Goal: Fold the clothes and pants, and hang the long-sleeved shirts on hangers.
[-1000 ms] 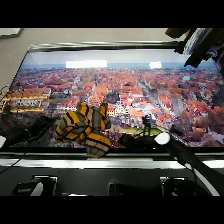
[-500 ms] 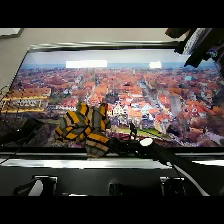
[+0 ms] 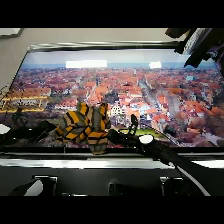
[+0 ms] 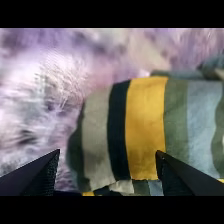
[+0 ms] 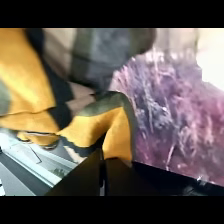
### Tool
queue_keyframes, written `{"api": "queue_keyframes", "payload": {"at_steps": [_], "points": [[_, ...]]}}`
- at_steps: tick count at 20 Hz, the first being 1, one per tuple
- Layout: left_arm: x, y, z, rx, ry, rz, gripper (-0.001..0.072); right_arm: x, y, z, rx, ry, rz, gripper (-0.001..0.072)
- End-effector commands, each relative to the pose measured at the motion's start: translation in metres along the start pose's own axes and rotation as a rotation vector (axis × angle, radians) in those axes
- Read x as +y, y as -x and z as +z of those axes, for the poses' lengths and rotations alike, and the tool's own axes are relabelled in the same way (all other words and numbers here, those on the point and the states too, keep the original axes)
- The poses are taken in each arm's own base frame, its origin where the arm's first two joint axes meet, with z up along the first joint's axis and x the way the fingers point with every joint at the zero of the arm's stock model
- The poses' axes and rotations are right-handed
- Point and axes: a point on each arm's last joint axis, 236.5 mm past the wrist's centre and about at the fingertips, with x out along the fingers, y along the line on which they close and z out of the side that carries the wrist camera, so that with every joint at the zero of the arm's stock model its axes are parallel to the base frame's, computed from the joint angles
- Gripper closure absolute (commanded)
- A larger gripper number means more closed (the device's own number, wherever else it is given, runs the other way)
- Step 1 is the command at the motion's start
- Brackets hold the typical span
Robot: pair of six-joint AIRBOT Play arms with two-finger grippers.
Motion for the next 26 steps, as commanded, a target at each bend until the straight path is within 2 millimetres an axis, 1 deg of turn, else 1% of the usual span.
{"api": "queue_keyframes", "payload": {"at_steps": [1,2,3,4,5,6,7,8,9,10,11,12,13,14,15,16,17,18,19,20,21,22,23,24,25,26], "points": [[-0.016,-0.026,-0.012,0.088,-0.07,-0.089,0.0038,0.005,0.007,-0.003,0.013,0.023,-0.001,0.0684],[-0.021,-0.031,-0.015,0.105,-0.067,-0.11,0.0039,0.004,0.007,-0.005,0.02,0.024,-0.005,0.0684],[-0.022,-0.037,-0.018,0.119,-0.062,-0.111,0.0047,0.004,0.007,-0.008,0.031,0.025,-0.006,0.0684],[-0.021,-0.041,-0.02,0.133,-0.06,-0.106,0.026,0.004,0.007,-0.01,0.041,0.031,-0.007,0.0684],[-0.02,-0.044,-0.022,0.144,-0.057,-0.106,0.0688,0.005,0.009,-0.012,0.049,0.047,-0.005,0.0685],[-0.024,-0.043,-0.019,0.132,-0.05,-0.121,0.069,0.008,0.013,-0.013,0.051,0.062,-0.003,0.0685],[-0.033,-0.038,-0.01,0.107,-0.052,-0.149,0.0691,0.014,0.021,-0.012,0.038,0.085,-0.001,0.0686],[-0.044,-0.029,0.003,0.069,-0.063,-0.172,0.0691,0.021,0.031,-0.006,0.004,0.112,0.002,0.0686],[-0.059,-0.016,0.023,0.016,-0.093,-0.192,0.0692,0.032,0.046,0.007,-0.055,0.141,0.008,0.0686],[-0.076,0.002,0.046,-0.049,-0.12,-0.211,0.0692,0.041,0.064,0.022,-0.101,0.146,0.01,0.0687],[-0.098,0.027,0.073,-0.13,-0.15,-0.234,0.0692,0.048,0.086,0.043,-0.152,0.145,-0.001,0.0687],[-0.12,0.055,0.097,-0.21,-0.179,-0.259,0.0692,0.055,0.115,0.07,-0.222,0.166,-0.028,0.0686],[-0.147,0.091,0.122,-0.299,-0.205,-0.29,0.0692,0.067,0.151,0.101,-0.312,0.213,-0.055,0.0686],[-0.172,0.127,0.142,-0.386,-0.233,-0.321,0.0692,0.083,0.19,0.129,-0.408,0.266,-0.077,0.0686],[-0.199,0.169,0.159,-0.483,-0.26,-0.357,0.0692,0.104,0.236,0.155,-0.518,0.306,-0.092,0.0686],[-0.223,0.209,0.17,-0.569,-0.29,-0.392,0.0692,0.126,0.28,0.174,-0.618,0.342,-0.098,0.0685],[-0.248,0.251,0.176,-0.654,-0.327,-0.428,0.0692,0.151,0.327,0.187,-0.712,0.381,-0.102,0.0685],[-0.268,0.289,0.176,-0.724,-0.361,-0.461,0.0692,0.177,0.368,0.192,-0.797,0.427,-0.098,0.0685],[-0.288,0.327,0.172,-0.793,-0.397,-0.495,0.0691,0.205,0.409,0.188,-0.878,0.497,-0.097,0.0685],[-0.303,0.358,0.164,-0.853,-0.434,-0.52,0.0691,0.227,0.443,0.179,-0.942,0.56,-0.106,0.0685],[-0.316,0.389,0.152,-0.913,-0.48,-0.538,0.0691,0.246,0.475,0.165,-1.001,0.617,-0.129,0.0685],[-0.325,0.413,0.139,-0.962,-0.512,-0.548,0.0691,0.258,0.503,0.15,-1.048,0.661,-0.159,0.0685],[-0.327,0.434,0.126,-1.009,-0.519,-0.54,0.0691,0.267,0.53,0.133,-1.096,0.696,-0.197,0.0685],[-0.321,0.45,0.116,-1.05,-0.492,-0.513,0.0691,0.27,0.557,0.116,-1.148,0.713,-0.233,0.0685],[-0.31,0.464,0.107,-1.086,-0.437,-0.478,0.0691,0.272,0.585,0.097,-1.212,0.719,-0.264,0.0685],[-0.295,0.477,0.098,-1.126,-0.378,-0.423,0.0691,0.272,0.608,0.079,-1.272,0.721,-0.284,0.0685]]}}
